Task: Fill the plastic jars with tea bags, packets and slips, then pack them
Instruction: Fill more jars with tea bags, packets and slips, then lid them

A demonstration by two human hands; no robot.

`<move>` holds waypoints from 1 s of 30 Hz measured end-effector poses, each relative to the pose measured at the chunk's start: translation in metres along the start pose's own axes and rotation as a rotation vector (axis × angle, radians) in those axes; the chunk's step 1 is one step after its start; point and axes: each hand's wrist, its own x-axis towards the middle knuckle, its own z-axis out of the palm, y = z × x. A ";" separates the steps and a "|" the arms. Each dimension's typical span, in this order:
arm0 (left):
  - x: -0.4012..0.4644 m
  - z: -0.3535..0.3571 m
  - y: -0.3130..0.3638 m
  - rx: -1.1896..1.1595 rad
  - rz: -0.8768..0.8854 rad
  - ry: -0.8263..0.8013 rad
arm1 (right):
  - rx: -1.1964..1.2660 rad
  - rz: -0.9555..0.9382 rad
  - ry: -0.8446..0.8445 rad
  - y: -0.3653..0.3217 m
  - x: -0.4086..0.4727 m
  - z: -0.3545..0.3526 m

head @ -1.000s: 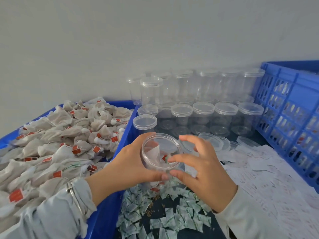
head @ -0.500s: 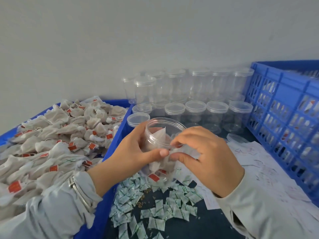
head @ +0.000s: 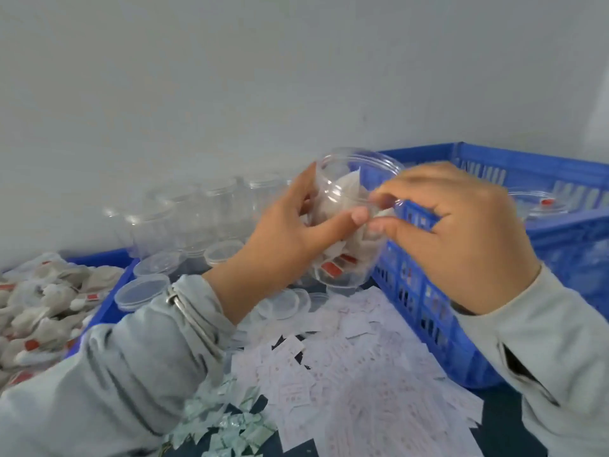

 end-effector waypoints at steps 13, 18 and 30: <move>0.115 0.152 0.002 0.215 -0.013 0.015 | -0.202 0.187 0.097 0.169 0.099 -0.079; 0.114 0.168 -0.020 0.141 -0.031 -0.037 | -0.309 0.456 -0.052 0.233 0.089 -0.059; 0.107 0.176 -0.041 0.051 0.122 0.092 | -0.463 0.627 -0.627 0.262 0.070 -0.039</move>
